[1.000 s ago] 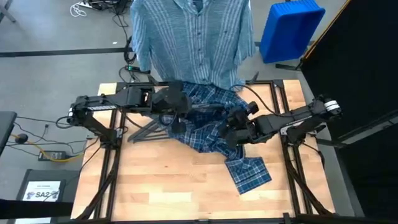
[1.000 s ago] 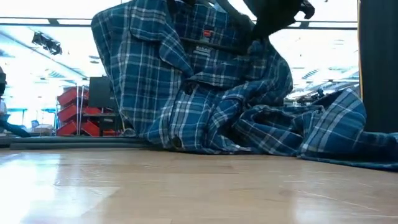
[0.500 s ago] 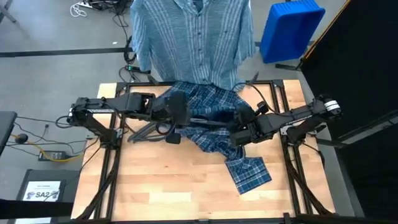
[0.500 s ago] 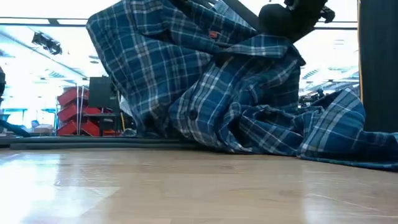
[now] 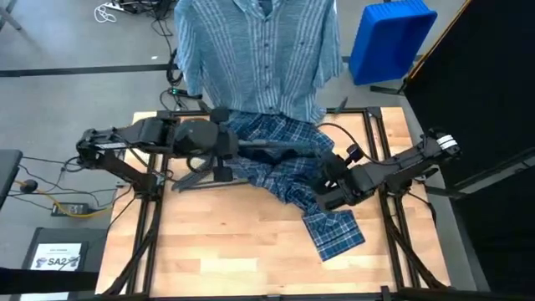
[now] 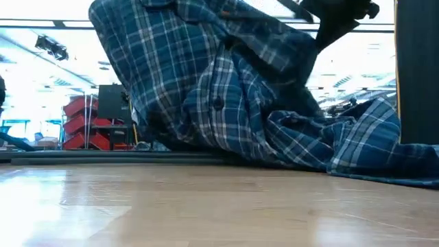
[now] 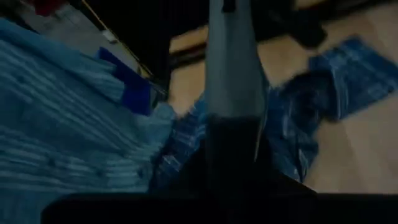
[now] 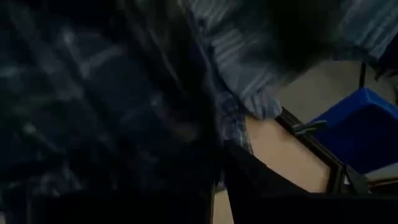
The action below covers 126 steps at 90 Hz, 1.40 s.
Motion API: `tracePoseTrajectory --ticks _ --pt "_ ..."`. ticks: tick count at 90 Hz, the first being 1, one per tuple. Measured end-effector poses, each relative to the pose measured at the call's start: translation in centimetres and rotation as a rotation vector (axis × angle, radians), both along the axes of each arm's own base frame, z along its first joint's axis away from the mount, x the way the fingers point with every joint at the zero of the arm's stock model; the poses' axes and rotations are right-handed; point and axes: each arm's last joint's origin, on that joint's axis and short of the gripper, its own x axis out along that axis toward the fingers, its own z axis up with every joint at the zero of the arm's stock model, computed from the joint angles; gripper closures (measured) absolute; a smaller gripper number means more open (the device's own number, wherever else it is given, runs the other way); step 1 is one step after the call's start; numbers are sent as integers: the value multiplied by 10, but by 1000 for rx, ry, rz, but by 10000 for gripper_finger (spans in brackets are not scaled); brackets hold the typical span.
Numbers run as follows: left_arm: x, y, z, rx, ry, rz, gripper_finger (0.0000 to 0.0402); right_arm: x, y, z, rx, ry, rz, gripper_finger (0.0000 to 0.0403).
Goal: Hang clothes
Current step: Remove the black hanger from the blue shirt
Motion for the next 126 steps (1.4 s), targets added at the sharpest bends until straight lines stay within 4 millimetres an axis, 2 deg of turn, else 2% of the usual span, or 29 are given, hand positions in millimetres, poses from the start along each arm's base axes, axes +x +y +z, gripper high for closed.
tracePoseTrajectory --ticks 12,26,40,55,69,85,100,111,126 --pt "3 1 1 10 -15 6 387 -2 5 0 6 5 21 400" --pt "3 1 11 32 -108 11 387 -5 8 2 -9 22 40 401" --pt "-3 2 17 31 -145 15 387 -10 19 20 -27 -37 88 402" --pt "-1 -1 21 14 -188 -21 387 -20 40 44 -77 -161 176 402" --pt "-5 -2 33 23 -290 -49 387 -28 58 55 -103 -236 246 402" --pt "-4 -6 49 -37 -458 -200 388 -31 63 57 -138 -269 266 399" --pt "-3 -9 53 -61 -496 -282 388 -30 63 57 -152 -289 258 395" --pt "-3 -11 54 -69 -501 -302 388 -30 61 54 -218 -314 248 367" --pt "-2 -13 53 -76 -506 -331 388 -18 54 47 -286 -410 178 291"
